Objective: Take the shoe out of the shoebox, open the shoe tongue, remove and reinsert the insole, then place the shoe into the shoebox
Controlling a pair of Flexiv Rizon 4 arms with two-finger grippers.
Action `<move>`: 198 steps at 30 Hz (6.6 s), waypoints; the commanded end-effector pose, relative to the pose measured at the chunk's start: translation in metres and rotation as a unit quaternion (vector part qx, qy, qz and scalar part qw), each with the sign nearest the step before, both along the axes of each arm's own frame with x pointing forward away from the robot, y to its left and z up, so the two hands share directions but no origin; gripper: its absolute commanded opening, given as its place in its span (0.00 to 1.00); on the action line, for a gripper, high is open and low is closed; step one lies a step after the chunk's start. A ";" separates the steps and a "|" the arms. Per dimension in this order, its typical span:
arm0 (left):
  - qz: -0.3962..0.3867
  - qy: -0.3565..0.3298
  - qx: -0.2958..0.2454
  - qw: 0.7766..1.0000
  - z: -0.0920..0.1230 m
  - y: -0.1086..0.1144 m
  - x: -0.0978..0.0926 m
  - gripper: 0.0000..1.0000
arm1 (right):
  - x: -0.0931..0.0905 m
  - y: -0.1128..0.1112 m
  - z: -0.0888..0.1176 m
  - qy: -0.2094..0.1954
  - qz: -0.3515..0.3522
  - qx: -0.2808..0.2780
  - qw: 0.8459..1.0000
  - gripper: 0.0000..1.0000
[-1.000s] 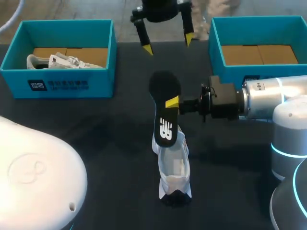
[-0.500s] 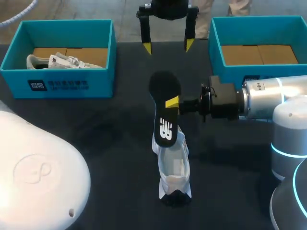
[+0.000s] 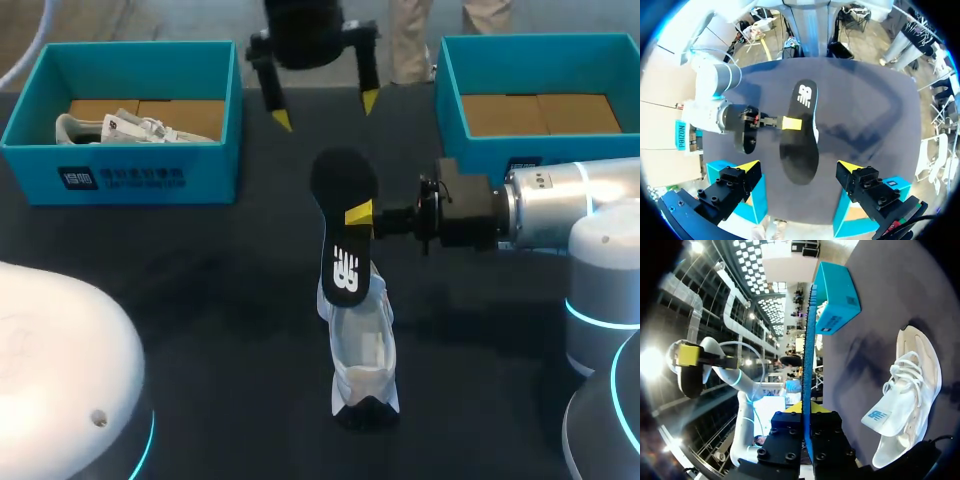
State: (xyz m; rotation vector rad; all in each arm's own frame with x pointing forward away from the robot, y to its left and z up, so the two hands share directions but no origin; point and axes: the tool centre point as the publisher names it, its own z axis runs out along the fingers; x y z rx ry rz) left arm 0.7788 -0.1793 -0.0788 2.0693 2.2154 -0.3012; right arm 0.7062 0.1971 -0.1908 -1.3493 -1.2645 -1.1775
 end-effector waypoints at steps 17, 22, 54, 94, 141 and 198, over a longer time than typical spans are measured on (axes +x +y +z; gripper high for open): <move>-0.009 -0.019 -0.525 0.851 -0.026 0.044 -0.035 1.00 | -0.001 0.001 0.000 0.000 -0.001 -0.002 1.000 0.00; 0.018 -0.018 -0.546 0.837 -0.030 0.047 -0.033 1.00 | -0.001 0.001 0.000 0.000 -0.001 -0.002 1.000 0.00; 0.041 -0.008 -0.636 0.770 -0.097 0.056 -0.023 1.00 | -0.001 0.001 0.000 0.000 -0.001 -0.002 1.000 0.00; 0.058 -0.072 -0.683 0.725 -0.109 -0.026 -0.013 0.53 | -0.001 0.001 0.000 0.000 -0.001 -0.002 1.000 0.00; 0.050 -0.064 -0.656 0.750 -0.118 -0.029 -0.023 0.00 | -0.005 -0.005 0.002 0.008 -0.001 -0.019 1.000 1.00; 0.045 0.239 -0.499 0.832 -0.132 -0.004 -0.191 0.00 | -0.055 -0.129 -0.002 -0.205 0.213 -0.249 0.922 1.00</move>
